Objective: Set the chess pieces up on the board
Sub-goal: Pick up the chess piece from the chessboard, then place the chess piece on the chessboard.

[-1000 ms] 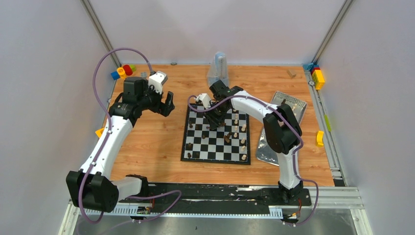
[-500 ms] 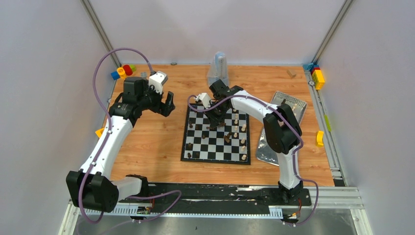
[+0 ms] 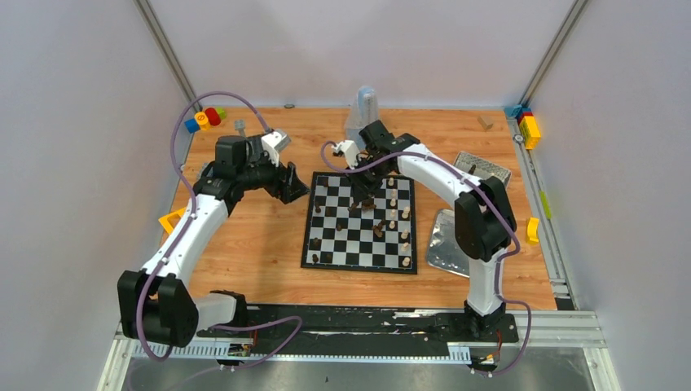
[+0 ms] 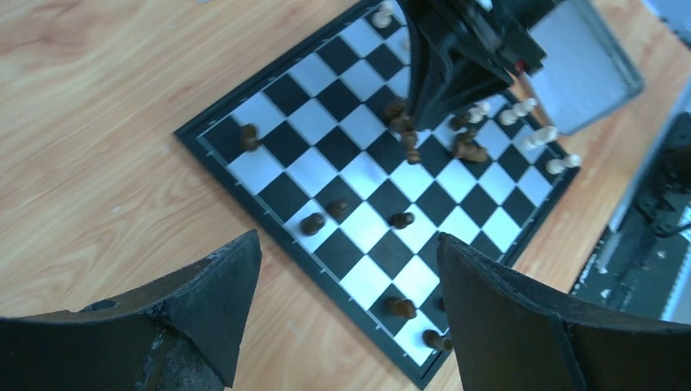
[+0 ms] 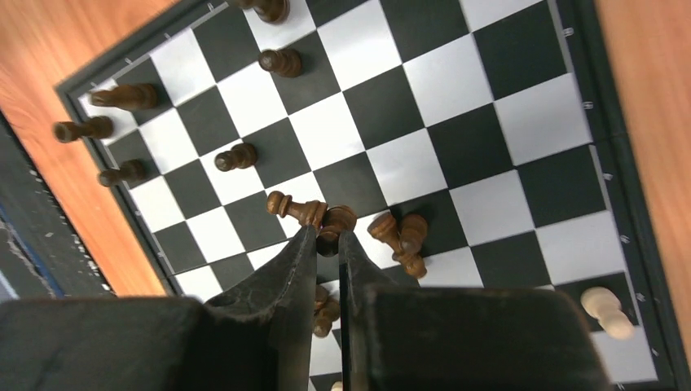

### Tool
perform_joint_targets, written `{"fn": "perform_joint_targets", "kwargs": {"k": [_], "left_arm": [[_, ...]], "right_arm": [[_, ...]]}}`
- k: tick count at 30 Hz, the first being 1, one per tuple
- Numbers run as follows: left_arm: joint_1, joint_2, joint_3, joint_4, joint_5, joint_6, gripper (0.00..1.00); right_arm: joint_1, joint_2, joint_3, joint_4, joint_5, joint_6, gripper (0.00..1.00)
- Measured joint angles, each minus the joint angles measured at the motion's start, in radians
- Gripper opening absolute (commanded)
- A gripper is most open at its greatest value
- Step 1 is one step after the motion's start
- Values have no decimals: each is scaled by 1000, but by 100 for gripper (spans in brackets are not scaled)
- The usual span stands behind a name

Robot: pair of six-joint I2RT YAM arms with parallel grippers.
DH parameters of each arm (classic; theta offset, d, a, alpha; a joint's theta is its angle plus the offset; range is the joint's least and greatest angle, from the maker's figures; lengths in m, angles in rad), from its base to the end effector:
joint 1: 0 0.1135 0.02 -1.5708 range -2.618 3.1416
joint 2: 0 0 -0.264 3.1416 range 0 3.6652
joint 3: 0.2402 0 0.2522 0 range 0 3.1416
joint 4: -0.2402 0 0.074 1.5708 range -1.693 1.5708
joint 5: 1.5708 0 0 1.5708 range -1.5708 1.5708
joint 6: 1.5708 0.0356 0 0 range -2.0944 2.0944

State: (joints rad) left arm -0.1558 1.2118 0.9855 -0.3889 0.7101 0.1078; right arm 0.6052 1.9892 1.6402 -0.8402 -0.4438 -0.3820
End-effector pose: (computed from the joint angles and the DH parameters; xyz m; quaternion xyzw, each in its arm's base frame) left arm 0.2551 -0.0636 0.3059 0.2679 0.8044 -0.3190 0.4236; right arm 0.3347 0.2501 0.2288 -0.4905 0.8237 0.2353 0.1598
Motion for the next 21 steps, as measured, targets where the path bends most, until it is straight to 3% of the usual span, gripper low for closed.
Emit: {"fn": "perform_joint_targets", "kwargs": {"k": [9,16,21], "left_arm": [[-117,78,-32,206,128,-105,79],[-227,169,-38,372,97,-204,66],[-283,231,-38,406,31,-237,64]], "right_arm": [[-55,-97,50,-9,-85,76,0],[-64,-100,56,-16,-100,132,0],[-76,-100,56,-16,-101,166,0]]}}
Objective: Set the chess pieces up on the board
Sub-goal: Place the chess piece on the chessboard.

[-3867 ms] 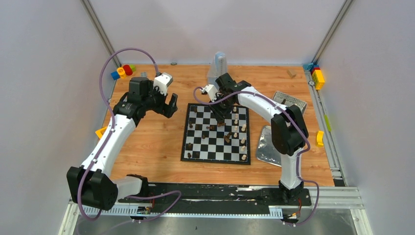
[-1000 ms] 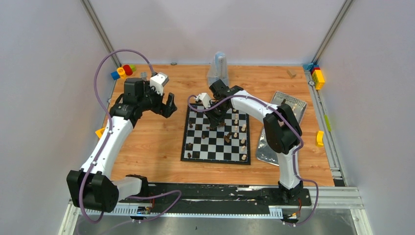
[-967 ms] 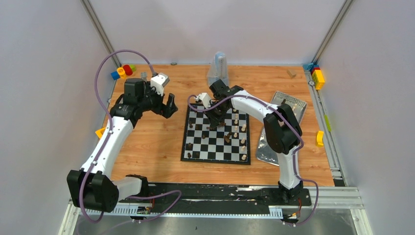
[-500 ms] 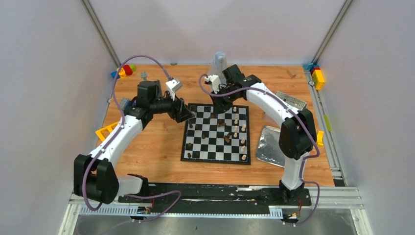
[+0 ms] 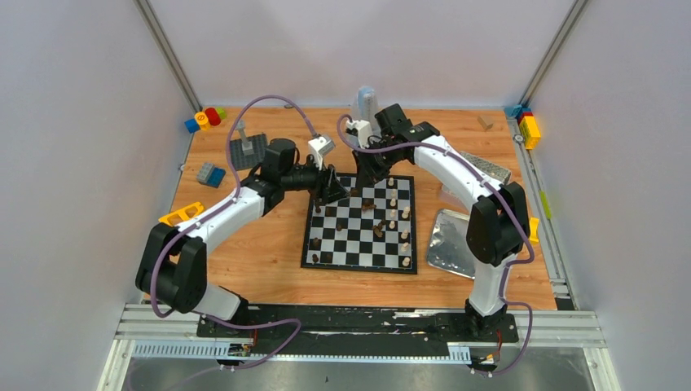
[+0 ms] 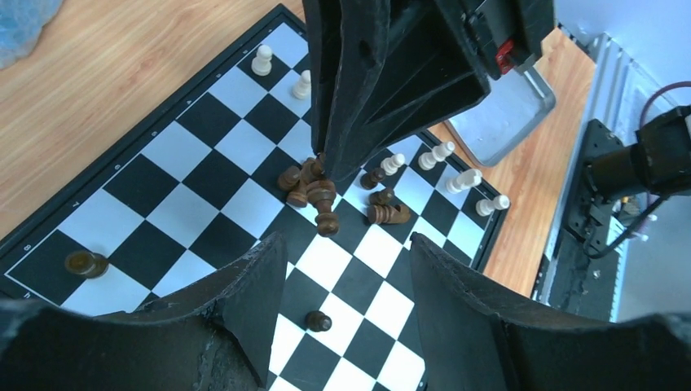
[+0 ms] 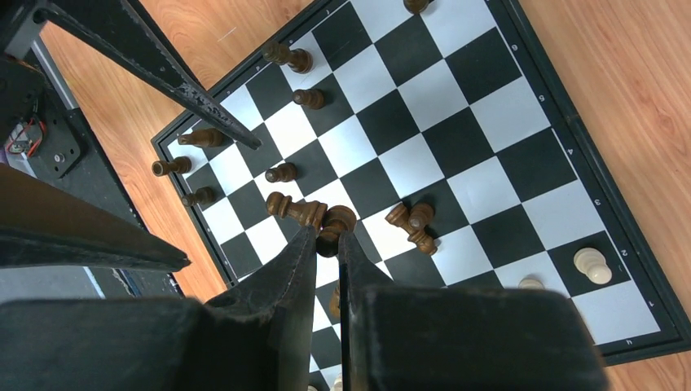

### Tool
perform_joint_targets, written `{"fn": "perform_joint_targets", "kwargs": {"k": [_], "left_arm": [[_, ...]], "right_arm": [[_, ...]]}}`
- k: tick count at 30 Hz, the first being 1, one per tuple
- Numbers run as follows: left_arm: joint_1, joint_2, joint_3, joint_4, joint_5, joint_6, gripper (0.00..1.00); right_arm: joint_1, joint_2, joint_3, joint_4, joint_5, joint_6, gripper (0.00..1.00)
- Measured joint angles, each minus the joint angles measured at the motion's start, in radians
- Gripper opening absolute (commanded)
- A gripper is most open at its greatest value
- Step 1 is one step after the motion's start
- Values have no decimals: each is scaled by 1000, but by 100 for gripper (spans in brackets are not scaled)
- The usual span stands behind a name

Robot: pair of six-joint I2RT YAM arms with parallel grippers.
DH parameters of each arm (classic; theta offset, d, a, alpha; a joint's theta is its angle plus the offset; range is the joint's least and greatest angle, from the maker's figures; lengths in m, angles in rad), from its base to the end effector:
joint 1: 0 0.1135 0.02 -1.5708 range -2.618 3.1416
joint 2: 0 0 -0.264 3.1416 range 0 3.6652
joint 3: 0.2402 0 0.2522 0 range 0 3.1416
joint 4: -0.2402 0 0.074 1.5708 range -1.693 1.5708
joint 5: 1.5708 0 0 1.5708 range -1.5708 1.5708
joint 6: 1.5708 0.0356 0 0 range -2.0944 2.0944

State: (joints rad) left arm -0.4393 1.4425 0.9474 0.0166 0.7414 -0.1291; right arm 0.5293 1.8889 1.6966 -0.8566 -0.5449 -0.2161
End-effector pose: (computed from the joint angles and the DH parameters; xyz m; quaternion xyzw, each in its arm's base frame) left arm 0.2787 -0.1575 0.2656 0.3089 0.7579 -0.4329 0.3779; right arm 0.3416 0.2212 0.2858 -0.4035 0.8414 0.2955 0.2049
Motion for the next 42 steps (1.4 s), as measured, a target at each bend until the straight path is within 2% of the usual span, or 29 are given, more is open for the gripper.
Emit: {"fn": "perform_joint_targets", "kwargs": {"k": [11,17,34,42], "left_arm": [[-100,40,0,21,-213,10,60],[-114,75,14,18,-274,24,57],[-127,107,58,7,-274,27,40],[-129,112,60,2,-264,28,29]], "right_arm": [[-35,0,6,0,-15,35,0],[-35,0,6,0,-23,38,0],[-35,2,6,-1,-31,40,0],[-35,2,6,0,-32,39,0]]}}
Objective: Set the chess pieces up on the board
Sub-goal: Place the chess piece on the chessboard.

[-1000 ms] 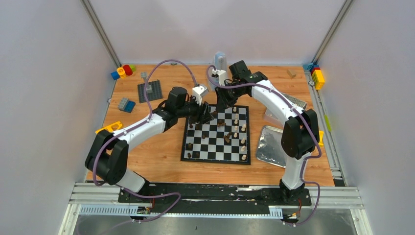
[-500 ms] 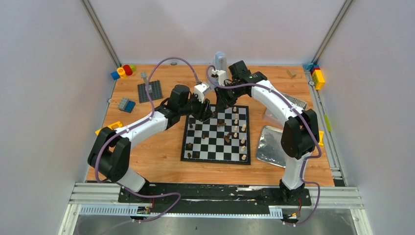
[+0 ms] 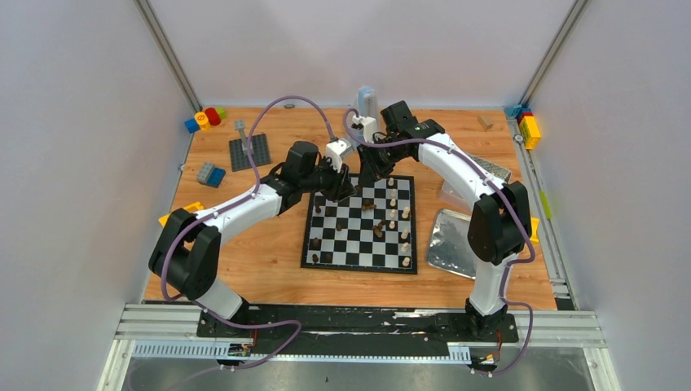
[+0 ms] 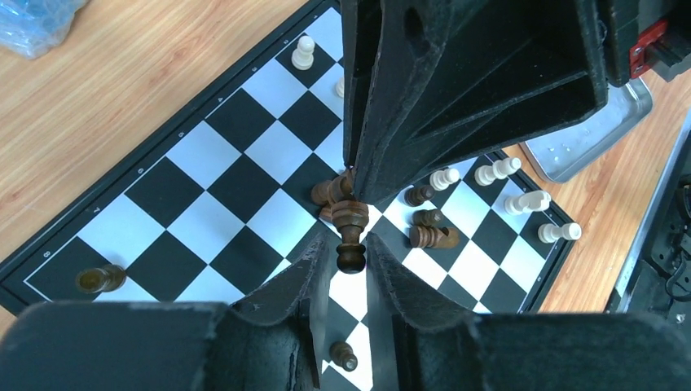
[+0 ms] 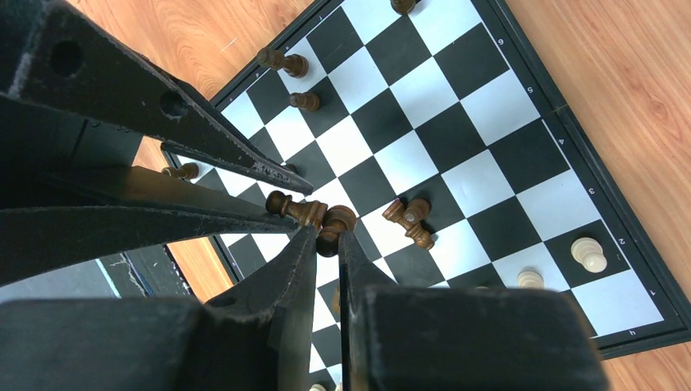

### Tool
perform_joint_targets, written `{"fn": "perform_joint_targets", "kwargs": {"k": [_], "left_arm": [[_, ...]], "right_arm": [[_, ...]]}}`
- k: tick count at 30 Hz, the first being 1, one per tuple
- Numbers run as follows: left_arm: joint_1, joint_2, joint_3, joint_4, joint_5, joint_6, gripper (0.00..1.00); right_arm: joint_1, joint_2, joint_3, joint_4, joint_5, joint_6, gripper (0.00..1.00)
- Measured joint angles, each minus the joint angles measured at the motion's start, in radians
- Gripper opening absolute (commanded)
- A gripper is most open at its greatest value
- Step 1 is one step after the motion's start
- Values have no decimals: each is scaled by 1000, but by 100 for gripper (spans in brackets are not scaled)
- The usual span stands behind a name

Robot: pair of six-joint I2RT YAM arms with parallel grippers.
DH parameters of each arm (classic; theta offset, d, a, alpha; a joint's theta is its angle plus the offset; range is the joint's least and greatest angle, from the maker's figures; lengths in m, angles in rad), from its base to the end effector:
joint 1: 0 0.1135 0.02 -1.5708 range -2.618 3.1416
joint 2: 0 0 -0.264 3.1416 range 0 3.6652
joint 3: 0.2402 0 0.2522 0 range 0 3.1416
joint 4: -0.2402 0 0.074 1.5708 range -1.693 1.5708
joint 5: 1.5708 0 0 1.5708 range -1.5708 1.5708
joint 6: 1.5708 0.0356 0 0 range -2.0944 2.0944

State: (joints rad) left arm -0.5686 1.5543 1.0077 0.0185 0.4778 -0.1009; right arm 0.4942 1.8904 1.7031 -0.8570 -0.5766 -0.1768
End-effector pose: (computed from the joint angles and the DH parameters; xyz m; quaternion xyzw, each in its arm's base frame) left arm 0.2839 -0.2008 0.2482 0.3099 0.7923 -0.3528 0.3896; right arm 0.3491 0.2101 0.2877 -0.3746 0.8497 0.3105 0.2030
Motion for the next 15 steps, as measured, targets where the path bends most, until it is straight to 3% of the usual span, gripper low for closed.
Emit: {"fn": "perform_joint_targets", "kwargs": {"k": [8,15], "left_arm": [[0,0,13,-15,13,16,6],[0,-11,31,-119,7,114,2]], "right_arm": [[0,0,0,0,3,0,0],[-40,-2,-3,1,9,-4,0]]}}
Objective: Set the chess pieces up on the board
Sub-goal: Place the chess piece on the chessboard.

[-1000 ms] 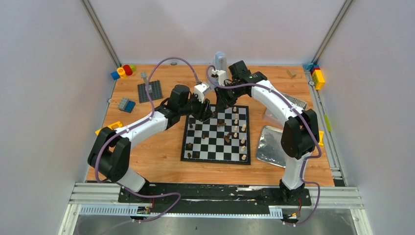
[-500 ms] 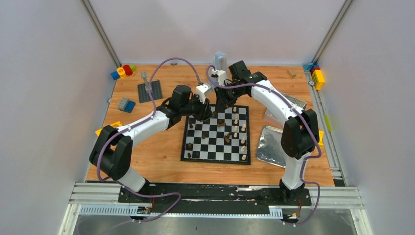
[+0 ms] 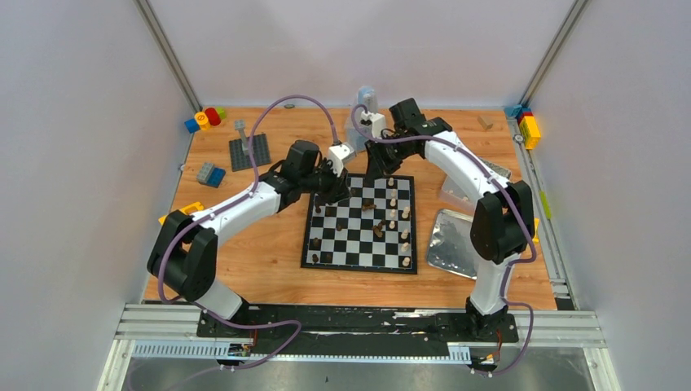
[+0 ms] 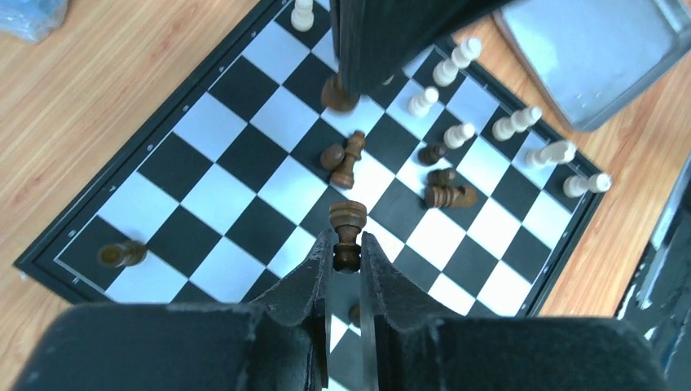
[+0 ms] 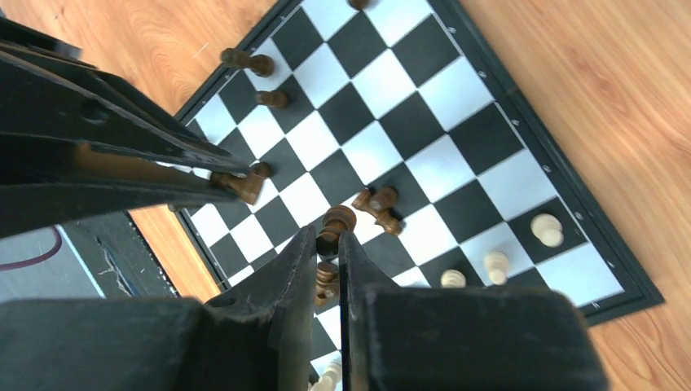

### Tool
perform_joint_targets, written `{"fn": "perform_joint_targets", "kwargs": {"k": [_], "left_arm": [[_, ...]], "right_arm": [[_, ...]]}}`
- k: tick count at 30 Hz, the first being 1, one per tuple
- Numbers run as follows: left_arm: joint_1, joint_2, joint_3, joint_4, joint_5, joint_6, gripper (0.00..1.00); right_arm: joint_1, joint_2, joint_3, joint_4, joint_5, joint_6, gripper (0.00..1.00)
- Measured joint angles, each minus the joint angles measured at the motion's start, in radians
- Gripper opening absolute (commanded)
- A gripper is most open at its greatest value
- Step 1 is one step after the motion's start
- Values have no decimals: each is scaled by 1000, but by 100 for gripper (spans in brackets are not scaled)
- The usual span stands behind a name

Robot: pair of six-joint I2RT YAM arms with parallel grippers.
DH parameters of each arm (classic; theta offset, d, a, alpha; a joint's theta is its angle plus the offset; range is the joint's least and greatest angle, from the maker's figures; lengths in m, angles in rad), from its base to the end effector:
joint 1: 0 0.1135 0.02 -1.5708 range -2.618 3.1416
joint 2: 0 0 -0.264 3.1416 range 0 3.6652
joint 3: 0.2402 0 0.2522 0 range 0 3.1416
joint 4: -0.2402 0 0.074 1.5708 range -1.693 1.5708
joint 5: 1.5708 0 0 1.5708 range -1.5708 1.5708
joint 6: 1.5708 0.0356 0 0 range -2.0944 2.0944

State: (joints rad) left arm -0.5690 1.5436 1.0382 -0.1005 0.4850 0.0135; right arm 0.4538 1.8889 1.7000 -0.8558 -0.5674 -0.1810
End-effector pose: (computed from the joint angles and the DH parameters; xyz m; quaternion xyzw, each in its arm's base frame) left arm 0.2799 -0.1987 0.2512 0.3537 0.7917 -0.3281 0.3748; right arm 0.3571 0.1955 0.2872 -0.3585 0.8580 0.3017 0.2106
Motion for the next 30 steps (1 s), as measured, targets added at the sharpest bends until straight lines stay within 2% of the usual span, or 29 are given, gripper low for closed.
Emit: {"fn": "perform_joint_targets", "kwargs": {"k": [8,13,23,30], "left_arm": [[-1,10,143,-269,-98,203,4],[-1,138,345,-473,-192,303,7],[-1,448,645,-825,-303,373,9],[-1,550,740,-959,-312,375,12]], "right_arm": [[-82,-93,-113,16,21,-11,0],[-88,-174,-175,40,32,-36,0],[-98,-280,-285,80,54,-75,0],[-118,-314,-322,97,56,-82,0]]}}
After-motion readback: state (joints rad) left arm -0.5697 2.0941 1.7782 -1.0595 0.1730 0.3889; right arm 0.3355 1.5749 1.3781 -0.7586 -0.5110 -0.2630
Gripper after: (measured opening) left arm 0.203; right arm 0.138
